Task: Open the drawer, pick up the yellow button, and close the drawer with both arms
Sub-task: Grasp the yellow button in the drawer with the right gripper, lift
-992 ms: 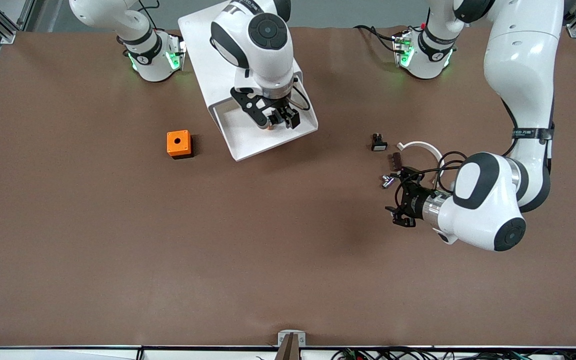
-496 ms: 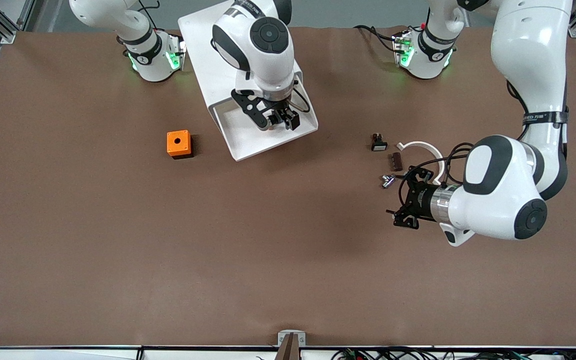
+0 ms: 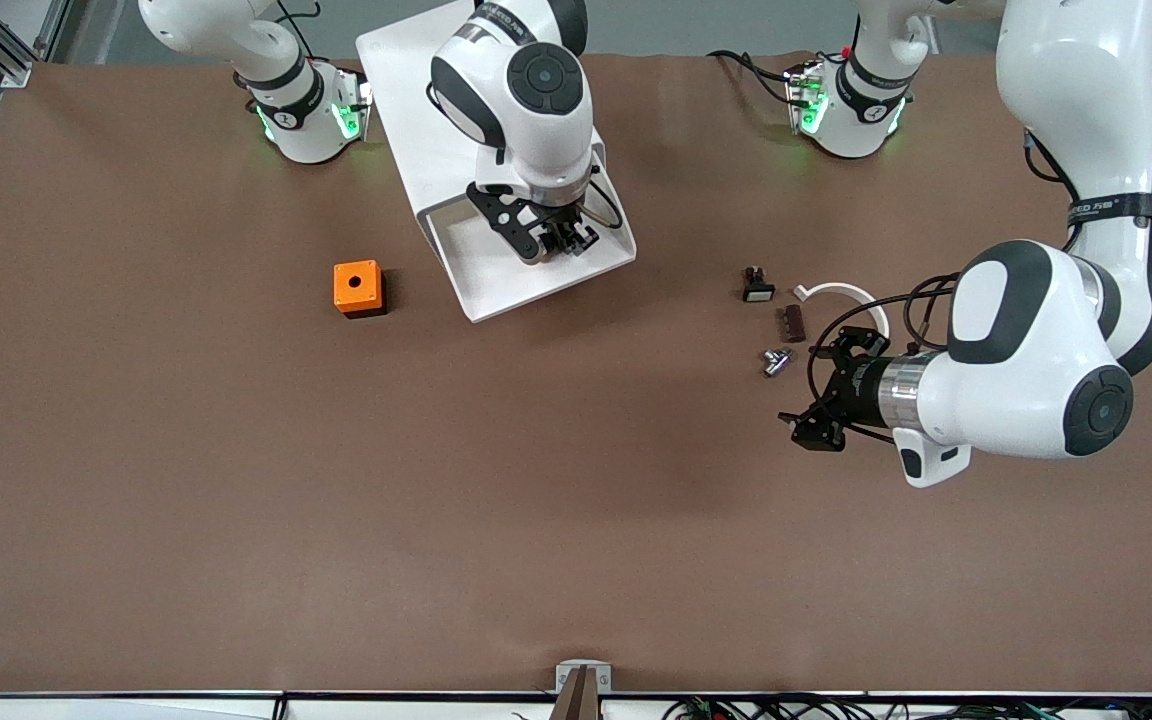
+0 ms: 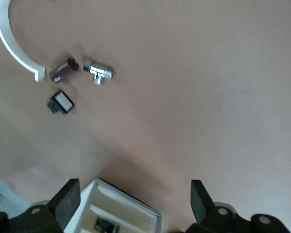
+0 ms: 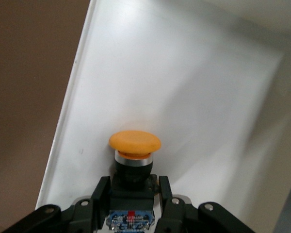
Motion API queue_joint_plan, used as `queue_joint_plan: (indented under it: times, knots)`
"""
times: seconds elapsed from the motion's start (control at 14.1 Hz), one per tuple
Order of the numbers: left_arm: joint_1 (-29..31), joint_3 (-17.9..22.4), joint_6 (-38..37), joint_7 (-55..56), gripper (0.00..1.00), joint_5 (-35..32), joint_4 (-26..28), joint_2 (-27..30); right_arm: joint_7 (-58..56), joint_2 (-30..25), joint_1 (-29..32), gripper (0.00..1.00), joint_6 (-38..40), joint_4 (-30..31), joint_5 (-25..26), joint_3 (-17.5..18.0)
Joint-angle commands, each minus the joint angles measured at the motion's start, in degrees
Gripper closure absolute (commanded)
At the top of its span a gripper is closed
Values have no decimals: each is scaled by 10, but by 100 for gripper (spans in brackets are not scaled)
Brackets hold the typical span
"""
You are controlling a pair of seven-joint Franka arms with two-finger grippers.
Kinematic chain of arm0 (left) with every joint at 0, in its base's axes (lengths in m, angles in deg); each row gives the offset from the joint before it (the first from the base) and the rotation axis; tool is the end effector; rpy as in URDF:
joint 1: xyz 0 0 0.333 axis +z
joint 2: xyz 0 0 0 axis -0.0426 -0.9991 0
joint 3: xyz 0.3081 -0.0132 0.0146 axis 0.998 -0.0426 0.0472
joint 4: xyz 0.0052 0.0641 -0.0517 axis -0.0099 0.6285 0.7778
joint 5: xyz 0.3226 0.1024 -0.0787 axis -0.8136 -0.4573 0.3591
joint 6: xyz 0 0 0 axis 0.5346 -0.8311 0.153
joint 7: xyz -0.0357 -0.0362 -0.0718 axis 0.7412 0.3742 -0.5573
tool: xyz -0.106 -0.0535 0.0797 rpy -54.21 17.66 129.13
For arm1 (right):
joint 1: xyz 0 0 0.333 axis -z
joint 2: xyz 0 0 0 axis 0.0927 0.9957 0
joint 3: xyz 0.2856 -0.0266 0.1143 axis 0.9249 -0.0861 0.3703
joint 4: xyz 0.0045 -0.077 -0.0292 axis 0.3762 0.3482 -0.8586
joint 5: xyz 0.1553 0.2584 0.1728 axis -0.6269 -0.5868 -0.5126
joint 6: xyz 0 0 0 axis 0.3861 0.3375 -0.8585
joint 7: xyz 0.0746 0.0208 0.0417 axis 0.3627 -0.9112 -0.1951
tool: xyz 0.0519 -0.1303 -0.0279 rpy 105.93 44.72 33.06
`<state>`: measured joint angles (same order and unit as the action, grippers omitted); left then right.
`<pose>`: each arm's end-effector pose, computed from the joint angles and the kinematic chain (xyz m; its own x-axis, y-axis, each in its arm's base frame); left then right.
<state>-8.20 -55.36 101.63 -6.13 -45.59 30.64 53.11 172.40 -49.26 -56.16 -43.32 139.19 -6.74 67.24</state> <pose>0.6072 -0.2025 0.3910 0.4098 0.8017 -0.4351 0.8484 -0.5102 -0.1409 0.3704 0.4670 0.3856 0.6470 -0.7583 -0.0797 -0.7519 -0.6519 0.0983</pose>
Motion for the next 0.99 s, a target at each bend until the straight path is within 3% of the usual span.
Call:
queue_joint_plan:
  times: [0.0,0.35,0.71,0.92]
  knots:
    - [-9,-3,7,-54,0,-34,11,9,5,5,-2,100,7,-21,-8,-6]
    - [-54,-10,22,-147,0,-125,22,9,-34,5,44,100,60,-87,-30,-6]
    - [-72,-58,75,-163,0,-126,43,6,-272,-12,156,100,109,-86,-25,-11]
    - [-102,-77,137,-163,0,-138,59,3,-438,-27,243,100,98,-30,6,-12]
